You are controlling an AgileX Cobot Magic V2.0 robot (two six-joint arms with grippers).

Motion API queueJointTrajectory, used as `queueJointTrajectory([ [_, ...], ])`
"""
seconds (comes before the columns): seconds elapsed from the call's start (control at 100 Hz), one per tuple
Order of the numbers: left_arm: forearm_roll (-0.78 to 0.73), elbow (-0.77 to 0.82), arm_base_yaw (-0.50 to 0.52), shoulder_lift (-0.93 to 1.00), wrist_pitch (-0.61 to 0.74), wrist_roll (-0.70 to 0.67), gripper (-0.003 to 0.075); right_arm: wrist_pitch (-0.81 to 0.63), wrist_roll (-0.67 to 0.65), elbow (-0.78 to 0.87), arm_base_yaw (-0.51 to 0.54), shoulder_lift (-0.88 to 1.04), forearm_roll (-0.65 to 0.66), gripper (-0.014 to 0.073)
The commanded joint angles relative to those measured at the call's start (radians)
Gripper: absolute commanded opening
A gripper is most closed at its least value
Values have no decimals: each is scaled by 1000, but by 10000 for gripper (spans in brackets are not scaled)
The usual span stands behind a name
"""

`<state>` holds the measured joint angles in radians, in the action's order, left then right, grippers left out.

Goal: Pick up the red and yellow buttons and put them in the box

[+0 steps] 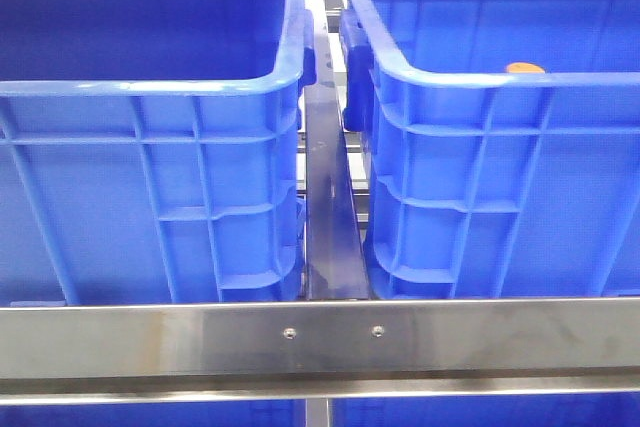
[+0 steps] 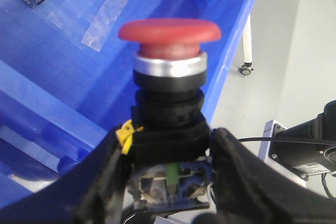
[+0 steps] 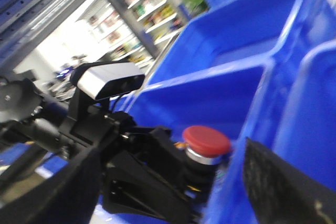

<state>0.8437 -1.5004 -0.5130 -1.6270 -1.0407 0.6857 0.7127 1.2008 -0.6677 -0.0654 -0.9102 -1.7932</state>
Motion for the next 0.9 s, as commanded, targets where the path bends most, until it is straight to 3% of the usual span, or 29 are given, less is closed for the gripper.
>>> queueJointTrajectory([
  [0.0,68,-27,-7,49,14,7,-2,136,-67,-79,5,-79,-86,527],
  [0.14,68,-27,-7,49,14,7,-2,227,-140,-160,2,-209,-83,509],
  [0.41,68,-27,-7,49,14,7,-1,247,-164,-255,-7,-381,-75,508],
  [0.89,68,-27,-7,49,14,7,-1,243,-164,-291,-101,-441,-70,508],
])
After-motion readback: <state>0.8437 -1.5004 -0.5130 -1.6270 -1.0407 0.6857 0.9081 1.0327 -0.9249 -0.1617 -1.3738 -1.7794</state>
